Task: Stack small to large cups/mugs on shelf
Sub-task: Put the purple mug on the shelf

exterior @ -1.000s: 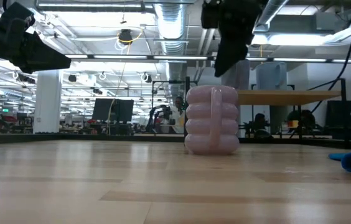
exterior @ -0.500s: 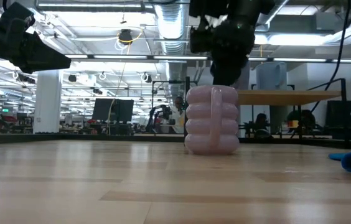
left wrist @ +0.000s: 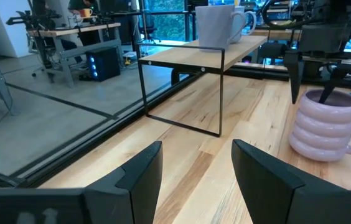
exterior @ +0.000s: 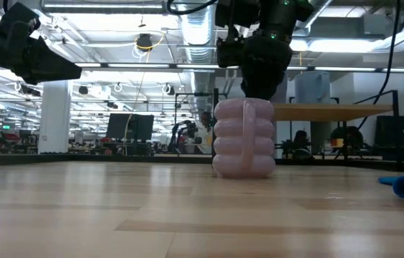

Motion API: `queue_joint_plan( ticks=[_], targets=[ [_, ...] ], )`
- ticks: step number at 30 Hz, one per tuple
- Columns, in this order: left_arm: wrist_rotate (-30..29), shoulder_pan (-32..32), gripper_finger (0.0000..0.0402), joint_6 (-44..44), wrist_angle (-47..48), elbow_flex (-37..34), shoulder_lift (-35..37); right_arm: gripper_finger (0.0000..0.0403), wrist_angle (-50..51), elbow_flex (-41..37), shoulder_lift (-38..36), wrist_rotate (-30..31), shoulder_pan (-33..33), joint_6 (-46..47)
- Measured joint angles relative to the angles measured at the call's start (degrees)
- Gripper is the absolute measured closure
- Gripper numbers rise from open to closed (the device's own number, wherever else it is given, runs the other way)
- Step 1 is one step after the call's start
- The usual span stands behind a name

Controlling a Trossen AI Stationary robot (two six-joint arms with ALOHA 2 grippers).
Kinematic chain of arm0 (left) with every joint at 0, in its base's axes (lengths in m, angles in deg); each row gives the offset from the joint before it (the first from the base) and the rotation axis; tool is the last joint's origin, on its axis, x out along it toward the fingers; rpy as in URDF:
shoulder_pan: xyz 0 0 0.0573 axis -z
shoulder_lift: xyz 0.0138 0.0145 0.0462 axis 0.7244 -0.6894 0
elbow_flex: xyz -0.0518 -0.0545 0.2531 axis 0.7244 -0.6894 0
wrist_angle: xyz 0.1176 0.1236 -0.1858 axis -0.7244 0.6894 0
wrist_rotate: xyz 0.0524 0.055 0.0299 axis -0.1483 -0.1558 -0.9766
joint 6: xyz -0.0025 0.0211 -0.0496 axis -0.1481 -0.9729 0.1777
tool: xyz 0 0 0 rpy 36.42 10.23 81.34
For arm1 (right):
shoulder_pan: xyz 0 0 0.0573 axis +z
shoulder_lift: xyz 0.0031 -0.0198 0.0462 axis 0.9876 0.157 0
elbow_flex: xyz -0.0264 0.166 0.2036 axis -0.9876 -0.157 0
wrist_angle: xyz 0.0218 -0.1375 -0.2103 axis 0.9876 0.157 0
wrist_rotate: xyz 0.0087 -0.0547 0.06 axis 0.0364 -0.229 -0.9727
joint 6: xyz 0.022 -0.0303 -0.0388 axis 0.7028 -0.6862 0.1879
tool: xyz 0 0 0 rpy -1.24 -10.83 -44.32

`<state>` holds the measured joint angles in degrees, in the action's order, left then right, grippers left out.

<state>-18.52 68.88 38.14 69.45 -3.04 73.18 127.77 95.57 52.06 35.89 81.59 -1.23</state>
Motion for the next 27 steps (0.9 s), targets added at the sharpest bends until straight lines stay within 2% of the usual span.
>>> queue_joint_plan(
  ticks=[11,21,27],
  targets=[
    [0.0,0.0,0.0217,0.0,0.0,0.0,0.0,0.0371,-0.2,0.02,-0.04,0.2,0.0,-1.66],
    [0.0,0.0,0.0217,0.01,0.0,0.0,0.0,0.036,-0.28,0.02,-0.04,-0.07,0.0,-0.88],
    [0.0,0.0,0.0217,0.02,0.0,0.0,0.0,0.0372,-0.24,0.02,-0.04,0.05,0.0,-1.31]
  ],
)
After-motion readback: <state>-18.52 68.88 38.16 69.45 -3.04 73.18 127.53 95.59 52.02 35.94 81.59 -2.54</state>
